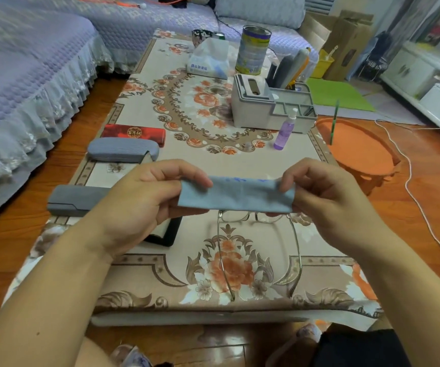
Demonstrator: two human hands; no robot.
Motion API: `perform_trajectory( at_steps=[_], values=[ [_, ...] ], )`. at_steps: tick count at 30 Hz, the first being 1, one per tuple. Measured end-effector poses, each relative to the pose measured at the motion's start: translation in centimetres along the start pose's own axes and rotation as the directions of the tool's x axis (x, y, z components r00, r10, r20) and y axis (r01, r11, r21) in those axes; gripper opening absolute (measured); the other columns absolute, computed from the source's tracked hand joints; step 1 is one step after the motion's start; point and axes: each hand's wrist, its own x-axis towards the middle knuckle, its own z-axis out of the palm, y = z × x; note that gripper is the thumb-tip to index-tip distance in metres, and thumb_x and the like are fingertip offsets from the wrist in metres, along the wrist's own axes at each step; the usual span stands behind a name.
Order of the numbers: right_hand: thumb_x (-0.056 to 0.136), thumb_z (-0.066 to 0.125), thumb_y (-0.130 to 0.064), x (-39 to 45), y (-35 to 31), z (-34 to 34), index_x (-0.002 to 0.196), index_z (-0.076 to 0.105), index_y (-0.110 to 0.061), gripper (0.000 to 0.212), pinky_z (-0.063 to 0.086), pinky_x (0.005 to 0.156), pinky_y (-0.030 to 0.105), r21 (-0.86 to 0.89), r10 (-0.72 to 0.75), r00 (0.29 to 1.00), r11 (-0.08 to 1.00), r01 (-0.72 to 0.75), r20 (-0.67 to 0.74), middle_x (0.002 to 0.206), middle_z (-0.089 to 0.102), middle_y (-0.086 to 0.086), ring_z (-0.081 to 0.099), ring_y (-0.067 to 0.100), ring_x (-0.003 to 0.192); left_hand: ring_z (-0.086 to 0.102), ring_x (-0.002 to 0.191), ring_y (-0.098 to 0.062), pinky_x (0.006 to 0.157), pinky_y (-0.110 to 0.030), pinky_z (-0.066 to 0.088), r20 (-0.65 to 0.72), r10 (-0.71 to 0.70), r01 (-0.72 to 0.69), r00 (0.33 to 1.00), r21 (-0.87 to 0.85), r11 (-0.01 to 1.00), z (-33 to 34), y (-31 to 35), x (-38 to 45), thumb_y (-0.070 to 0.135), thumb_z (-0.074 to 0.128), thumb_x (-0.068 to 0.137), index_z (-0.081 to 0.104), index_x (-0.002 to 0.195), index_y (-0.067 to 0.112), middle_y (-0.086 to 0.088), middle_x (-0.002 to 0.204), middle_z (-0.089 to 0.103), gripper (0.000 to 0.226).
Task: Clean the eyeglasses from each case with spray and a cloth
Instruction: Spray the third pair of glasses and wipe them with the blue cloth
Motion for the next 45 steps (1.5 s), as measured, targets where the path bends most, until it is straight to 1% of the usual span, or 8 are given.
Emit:
perform_trajectory(
  at_steps=[8,16,19,22,24,28,36,45],
  values=[
    [0.088,0.066,-0.018,1.4,0.1,2.8,0.084,0.073,-0.02,0.008,0.055,0.075,0.029,0.301,0.082,0.995,0.949,-0.096,0.058,0.09,0.069,0.004,0.065,0.02,0.084,0.075,0.091,-0.04,0.082,-0.045,0.063,-0.073,-0.076,0.075,0.994,-0.023,0.997,-1.5,0.1,-1.8,0.011,0.046,0.099,0.071,0.086,0.0,-0.019,0.11,0.068,0.03],
    [0.089,0.07,-0.002,8.1,-0.2,9.4,0.12,0.063,-0.027,0.041,0.058,0.075,0.047,0.037,0.074,0.989,0.997,-0.069,-0.131,0.09,0.064,0.011,0.065,0.022,0.084,0.067,0.05,-0.022,0.047,-0.032,0.052,-0.369,-0.23,0.331,0.901,0.24,0.913,-5.5,-1.5,-2.4,0.01,0.057,0.1,0.061,0.111,0.023,-0.011,0.078,0.076,0.017],
    [0.09,0.068,-0.003,11.4,-0.4,10.3,0.124,0.063,-0.021,0.038,0.055,0.073,0.027,-0.147,-0.023,0.99,0.989,0.002,-0.139,0.092,0.065,-0.006,0.062,0.004,0.079,0.053,0.037,-0.01,0.041,-0.025,0.04,-0.594,-0.07,0.391,0.802,0.433,0.812,-8.5,-2.0,-2.5,0.021,0.057,0.099,0.062,0.103,0.03,-0.006,0.069,0.072,0.011],
    [0.092,0.063,-0.003,13.0,-0.1,11.9,0.123,0.064,-0.016,0.033,0.052,0.084,0.018,-0.485,-0.252,0.963,0.857,0.176,-0.096,0.103,0.064,-0.009,0.061,-0.001,0.089,0.055,0.04,-0.011,0.042,-0.024,0.041,-0.611,-0.062,0.422,0.789,0.467,0.777,-9.7,-2.7,-2.7,0.025,0.057,0.1,0.063,0.097,0.027,-0.008,0.072,0.072,0.007],
    [0.091,0.062,-0.001,12.6,2.0,13.4,0.119,0.063,-0.015,0.031,0.055,0.084,0.034,-0.646,-0.319,0.946,0.711,0.277,0.055,0.107,0.066,-0.002,0.063,0.016,0.096,0.061,0.046,-0.011,0.049,-0.026,0.046,-0.553,-0.107,0.434,0.826,0.503,0.747,-9.2,-3.3,-2.6,0.034,0.056,0.1,0.063,0.098,0.028,-0.005,0.074,0.073,0.009],
    [0.082,0.059,0.0,9.1,7.6,17.3,0.102,0.059,-0.013,0.023,0.051,0.065,0.044,-0.794,-0.191,0.89,0.401,0.456,0.415,0.096,0.058,0.007,0.055,0.029,0.084,0.068,0.055,-0.019,0.064,-0.045,0.062,-0.509,-0.147,0.445,0.848,0.533,0.72,-8.2,-4.4,-2.2,0.04,0.054,0.1,0.06,0.096,0.028,-0.005,0.076,0.073,0.014],
    [0.079,0.064,-0.002,8.6,8.0,18.1,0.091,0.07,-0.016,0.019,0.04,0.053,0.032,-0.793,-0.114,0.882,0.396,0.463,0.458,0.082,0.063,0.004,0.06,0.03,0.066,0.072,0.073,-0.029,0.075,-0.051,0.061,-0.536,-0.133,0.487,0.834,0.602,0.633,-8.6,-4.5,-1.7,0.034,0.055,0.095,0.06,0.093,0.025,-0.004,0.077,0.073,0.011],
    [0.107,0.037,-0.039,9.5,6.4,16.3,0.096,0.067,-0.018,0.038,0.034,0.095,0.04,-0.773,0.272,0.727,0.308,0.554,0.63,0.097,0.056,0.002,0.05,0.027,0.093,0.071,0.07,-0.024,0.073,-0.048,0.061,-0.513,-0.13,0.484,0.848,0.651,0.585,-8.8,-4.8,-1.5,0.037,0.054,0.092,0.059,0.089,0.027,0.001,0.074,0.073,0.012]
  ],
)
